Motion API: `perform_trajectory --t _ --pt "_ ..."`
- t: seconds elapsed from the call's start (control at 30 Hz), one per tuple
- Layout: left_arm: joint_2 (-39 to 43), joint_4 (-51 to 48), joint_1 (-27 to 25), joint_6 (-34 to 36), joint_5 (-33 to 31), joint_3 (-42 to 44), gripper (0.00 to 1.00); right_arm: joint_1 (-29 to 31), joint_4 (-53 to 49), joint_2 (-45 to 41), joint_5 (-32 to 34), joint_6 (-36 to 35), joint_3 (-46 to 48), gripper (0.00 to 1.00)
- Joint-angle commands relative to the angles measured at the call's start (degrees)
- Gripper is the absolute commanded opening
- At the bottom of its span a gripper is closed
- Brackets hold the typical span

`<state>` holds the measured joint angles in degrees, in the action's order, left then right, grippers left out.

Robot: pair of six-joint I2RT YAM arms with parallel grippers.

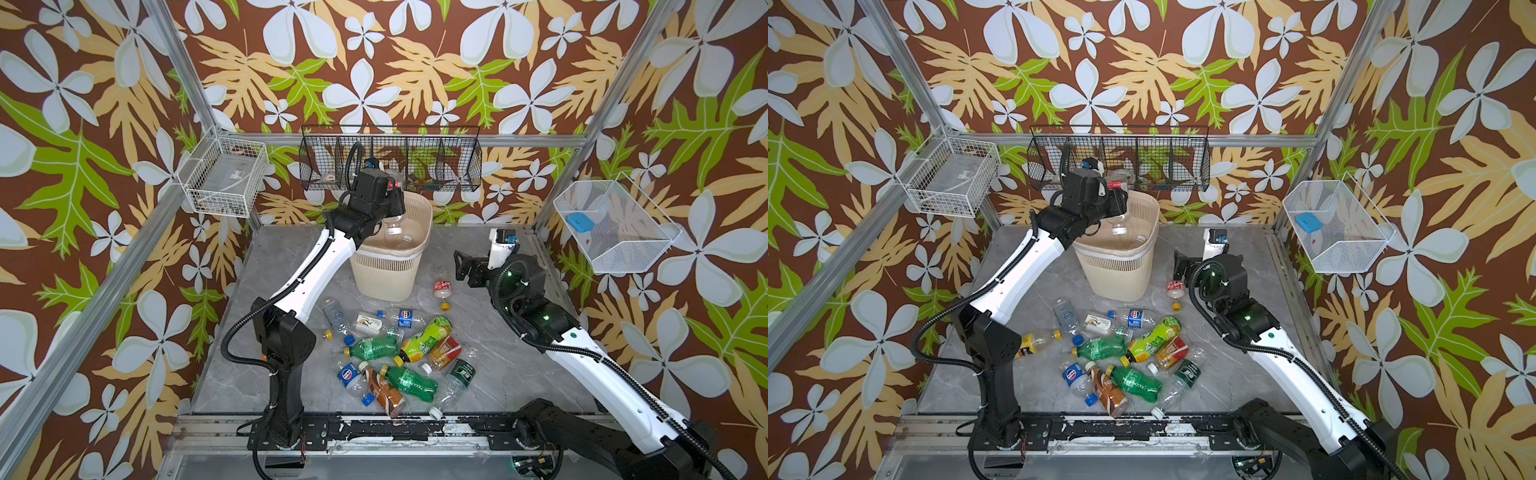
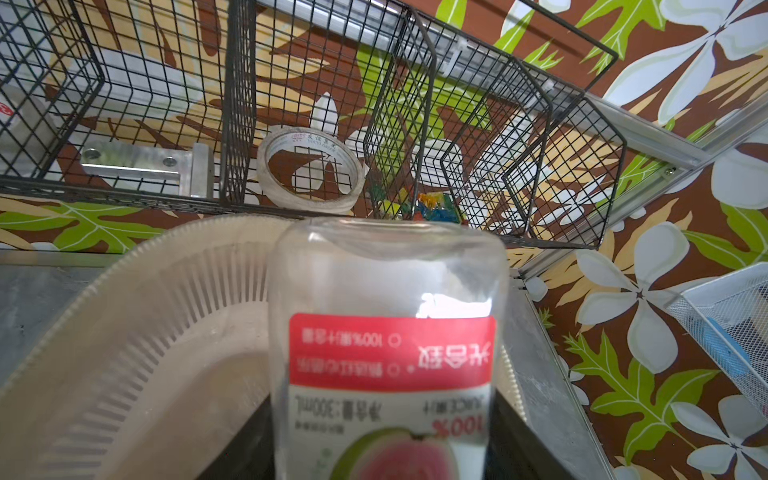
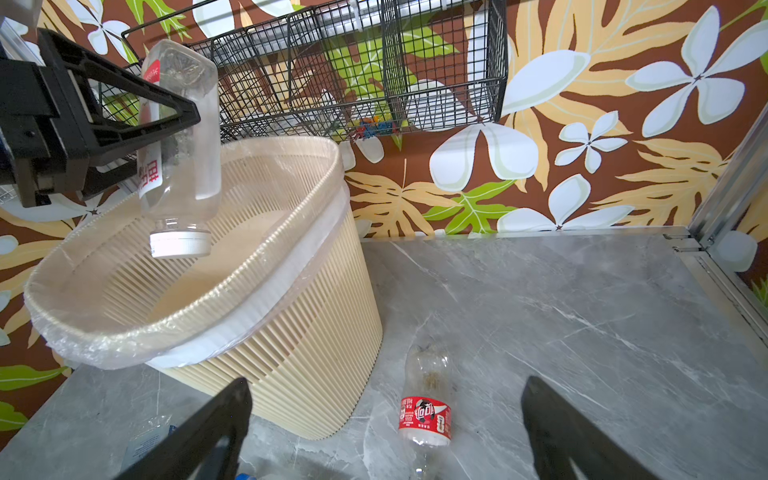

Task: Throw the plastic bottles in the bin
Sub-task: 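Carry the guava carton over the bin with the left gripper and release it, then withdraw the left gripper while the right gripper grasps the green-labelled clear bottle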

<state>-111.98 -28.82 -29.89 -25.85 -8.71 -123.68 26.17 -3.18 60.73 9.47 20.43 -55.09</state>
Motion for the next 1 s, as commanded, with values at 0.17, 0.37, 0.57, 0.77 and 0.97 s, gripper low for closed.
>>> perform_trajectory --t 0.17,0.37,0.57,0.77,0.97 --pt "3.12 2.94 0.12 2.81 0.63 2.33 0.89 0.02 -0.85 -0.41 2.18 2.43 0.50 1.00" --pt "11.69 8.61 1.40 5.14 0.20 11.25 0.97 0.05 -3.51 -2.27 1.74 5.95 1.39 1.00" --pt "29.95 19.98 2.54 7.03 -0.77 38.30 0.98 0.02 -9.99 -5.67 2.26 8.03 2.68 1.00" --pt "52.25 33.03 3.19 9.29 -4.84 69.84 1.00 1.46 -22.04 -8.01 0.52 21.55 4.58 0.99" --pt "65.49 39.30 3.74 11.26 -10.12 83.27 1.00 12.09 -35.70 -12.35 4.94 38.57 9.38 0.96"
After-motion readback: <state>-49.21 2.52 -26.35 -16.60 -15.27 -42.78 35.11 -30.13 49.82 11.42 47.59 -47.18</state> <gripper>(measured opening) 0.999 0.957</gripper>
